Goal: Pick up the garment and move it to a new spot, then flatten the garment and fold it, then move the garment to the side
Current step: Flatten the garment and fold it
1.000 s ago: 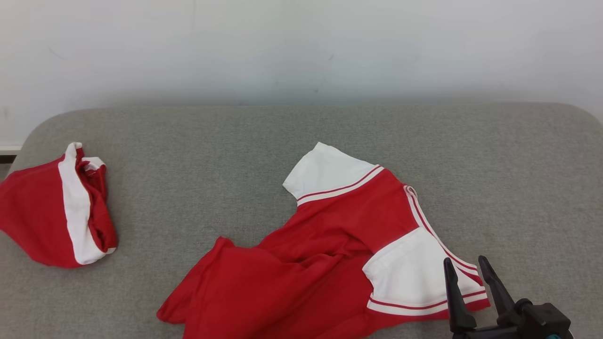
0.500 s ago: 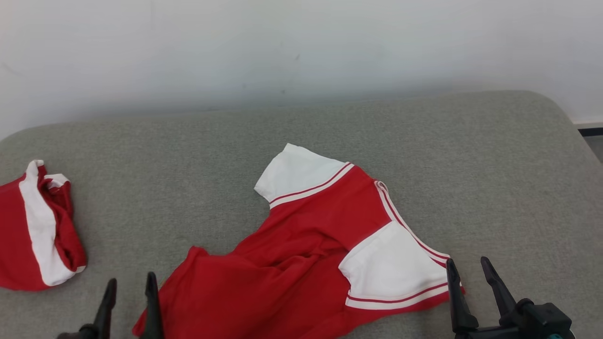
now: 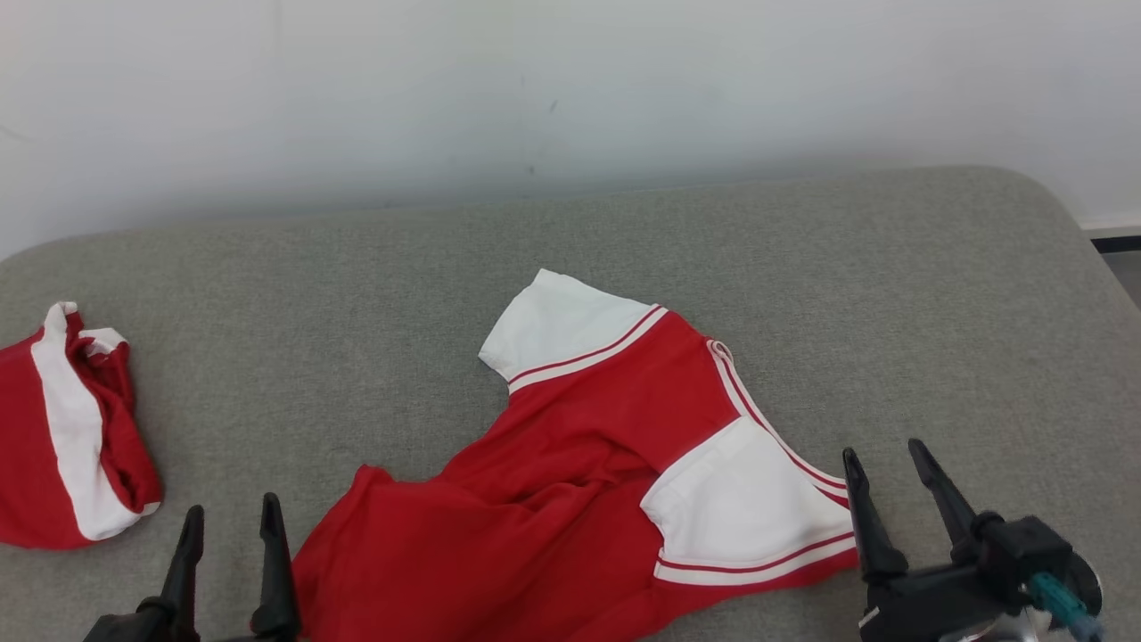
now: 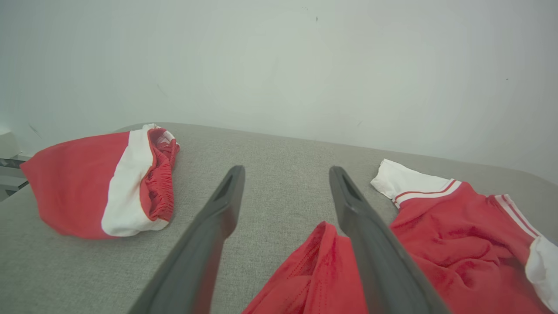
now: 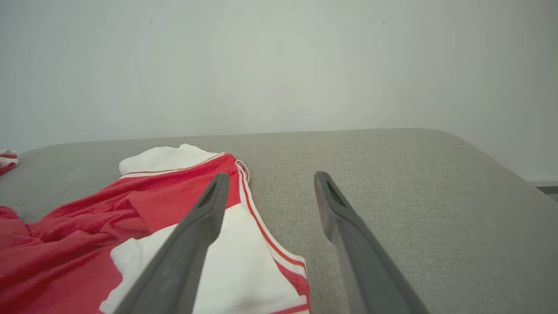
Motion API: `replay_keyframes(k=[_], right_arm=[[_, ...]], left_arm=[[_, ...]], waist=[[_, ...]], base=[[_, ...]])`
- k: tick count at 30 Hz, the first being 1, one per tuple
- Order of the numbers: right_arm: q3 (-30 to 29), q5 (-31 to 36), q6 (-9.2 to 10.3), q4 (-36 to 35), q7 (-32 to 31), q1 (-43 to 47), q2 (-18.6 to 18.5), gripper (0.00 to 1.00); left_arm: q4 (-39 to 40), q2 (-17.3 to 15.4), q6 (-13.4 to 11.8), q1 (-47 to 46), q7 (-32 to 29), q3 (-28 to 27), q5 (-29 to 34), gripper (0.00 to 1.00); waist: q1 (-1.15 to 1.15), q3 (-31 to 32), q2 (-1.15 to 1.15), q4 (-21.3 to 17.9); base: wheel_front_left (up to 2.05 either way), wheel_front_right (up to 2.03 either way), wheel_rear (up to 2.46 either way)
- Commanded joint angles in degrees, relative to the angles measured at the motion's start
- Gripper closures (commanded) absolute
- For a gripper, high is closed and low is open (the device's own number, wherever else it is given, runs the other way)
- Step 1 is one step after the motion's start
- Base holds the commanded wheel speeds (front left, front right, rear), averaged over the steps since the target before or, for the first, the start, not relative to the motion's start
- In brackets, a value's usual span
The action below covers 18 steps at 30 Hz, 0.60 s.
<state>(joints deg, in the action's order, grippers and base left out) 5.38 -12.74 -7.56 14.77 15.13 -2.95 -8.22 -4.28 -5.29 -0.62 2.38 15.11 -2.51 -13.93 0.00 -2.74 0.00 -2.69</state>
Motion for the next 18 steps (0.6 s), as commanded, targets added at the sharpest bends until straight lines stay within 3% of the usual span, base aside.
replay_keyframes(k=[1,6,10,18], right_arm=[[0.63,0.35,0.14,0.88,0.03,-2.11,-1.34,0.0],[4.52,-0.37,0.15,6.72,-1.65,-11.05,-5.21,0.0],[8.75,-2.14,0.15,13.89,-6.57,-21.45,-8.16,0.0],[16.35,-5.64,0.14,25.64,-13.17,-35.82,-11.35,0.0]], left_arm=[[-0.28,0.35,0.37,-0.94,0.05,-0.01,0.56,0.0],[-1.11,1.36,1.65,-2.24,0.05,0.69,1.36,0.0],[-2.14,1.97,2.65,-3.89,0.05,1.33,1.54,0.0],[-3.16,2.39,3.27,-6.8,0.05,3.06,0.18,0.0]], waist=[[0.0,-0.29,0.0,0.86],[0.0,-1.62,0.0,3.88],[0.0,-3.83,0.0,7.42],[0.0,-8.1,0.0,13.21]], base=[[0.0,0.0,0.0],[0.0,0.0,0.0],[0.0,0.0,0.0],[0.0,0.0,0.0]])
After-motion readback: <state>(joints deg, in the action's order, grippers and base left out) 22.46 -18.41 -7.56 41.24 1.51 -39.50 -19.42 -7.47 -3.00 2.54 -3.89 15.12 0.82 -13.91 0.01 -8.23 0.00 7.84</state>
